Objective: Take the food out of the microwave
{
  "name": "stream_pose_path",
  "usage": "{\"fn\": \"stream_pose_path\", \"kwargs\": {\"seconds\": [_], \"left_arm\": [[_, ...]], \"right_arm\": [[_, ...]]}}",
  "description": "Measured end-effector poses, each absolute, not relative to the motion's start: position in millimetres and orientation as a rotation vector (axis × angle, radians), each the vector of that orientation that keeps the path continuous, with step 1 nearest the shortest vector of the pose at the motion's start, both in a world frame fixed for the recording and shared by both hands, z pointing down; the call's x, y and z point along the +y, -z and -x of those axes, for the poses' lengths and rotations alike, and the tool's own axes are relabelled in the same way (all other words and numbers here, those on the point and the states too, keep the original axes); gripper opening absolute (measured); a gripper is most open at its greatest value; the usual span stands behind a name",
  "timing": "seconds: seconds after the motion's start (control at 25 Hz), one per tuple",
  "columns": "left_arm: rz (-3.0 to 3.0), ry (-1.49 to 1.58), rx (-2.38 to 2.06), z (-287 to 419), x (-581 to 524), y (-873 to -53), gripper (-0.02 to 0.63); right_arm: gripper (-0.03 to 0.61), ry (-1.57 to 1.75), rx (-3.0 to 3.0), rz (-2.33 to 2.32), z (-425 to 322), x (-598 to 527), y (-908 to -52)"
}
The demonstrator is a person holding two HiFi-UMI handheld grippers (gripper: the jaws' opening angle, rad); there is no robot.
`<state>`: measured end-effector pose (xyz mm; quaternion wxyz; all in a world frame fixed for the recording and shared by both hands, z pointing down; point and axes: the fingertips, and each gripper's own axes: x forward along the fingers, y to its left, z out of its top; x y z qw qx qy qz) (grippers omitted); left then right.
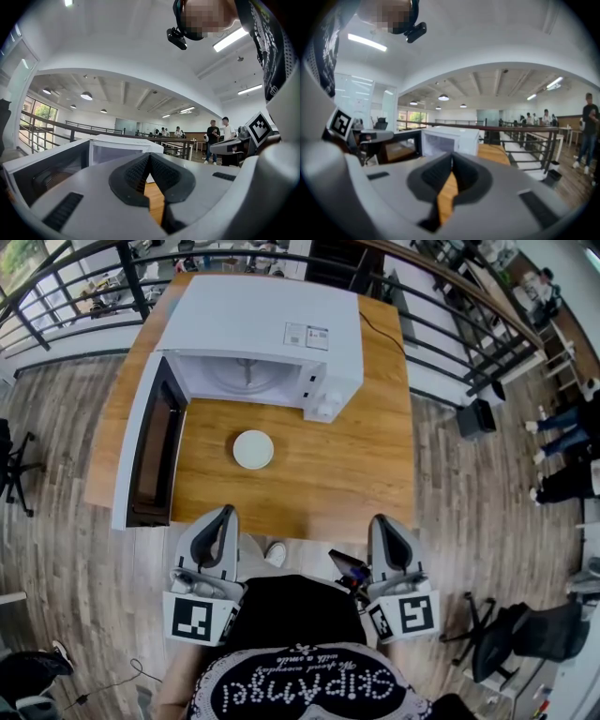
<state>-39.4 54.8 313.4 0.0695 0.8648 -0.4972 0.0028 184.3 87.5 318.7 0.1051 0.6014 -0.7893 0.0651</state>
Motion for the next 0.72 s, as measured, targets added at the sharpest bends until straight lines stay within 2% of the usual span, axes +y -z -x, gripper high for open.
{"fn": "stream_pose_path", "kwargs": {"seconds": [0.72], "left_arm": [[-2.605,0.000,-1.538,36.5,50.7,-309.9,0.031]], "right_arm": [[0.032,-0.184,-2.339,-1.739,-187.6,80.5,-321.2]]}}
